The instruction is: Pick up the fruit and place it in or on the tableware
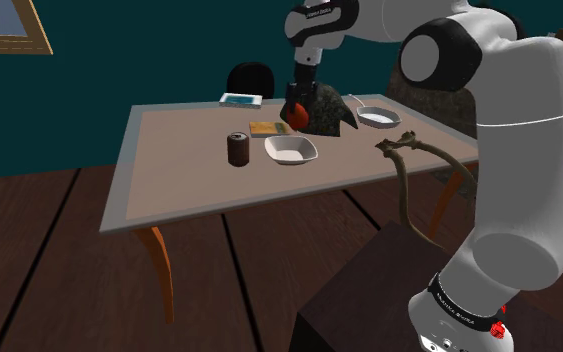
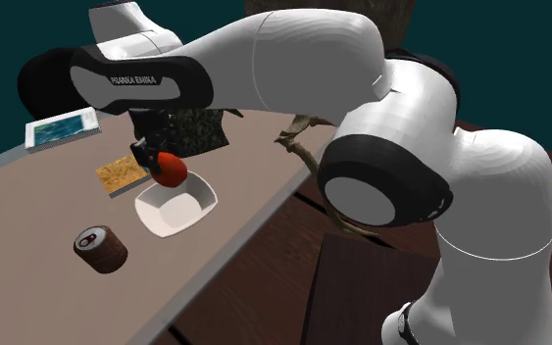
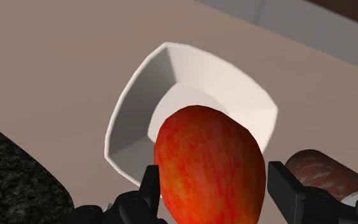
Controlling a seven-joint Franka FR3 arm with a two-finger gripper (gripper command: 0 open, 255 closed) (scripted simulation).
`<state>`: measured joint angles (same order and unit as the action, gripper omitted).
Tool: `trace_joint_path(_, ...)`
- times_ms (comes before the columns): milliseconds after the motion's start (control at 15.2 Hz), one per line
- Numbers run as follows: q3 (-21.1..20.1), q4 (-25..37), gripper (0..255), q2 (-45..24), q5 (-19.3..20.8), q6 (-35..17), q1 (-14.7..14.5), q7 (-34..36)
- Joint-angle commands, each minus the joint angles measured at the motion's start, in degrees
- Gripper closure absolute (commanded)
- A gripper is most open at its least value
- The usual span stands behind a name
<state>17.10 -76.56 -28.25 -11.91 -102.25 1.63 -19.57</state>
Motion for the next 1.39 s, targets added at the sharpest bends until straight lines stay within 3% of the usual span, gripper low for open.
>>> trace_joint_path(0, -0.1, -1.3, 255, -0.2, -0.1, -1.4, -0.2, 0.0)
trace_joint_path(924, -0.6, -8.6, 255, -2.5, -1.1, -10.9, -0.4, -1.3)
trace_joint_path(1320, -0.6, -8.8, 255, -2.6, -1.2, -11.2, -0.4, -1.3)
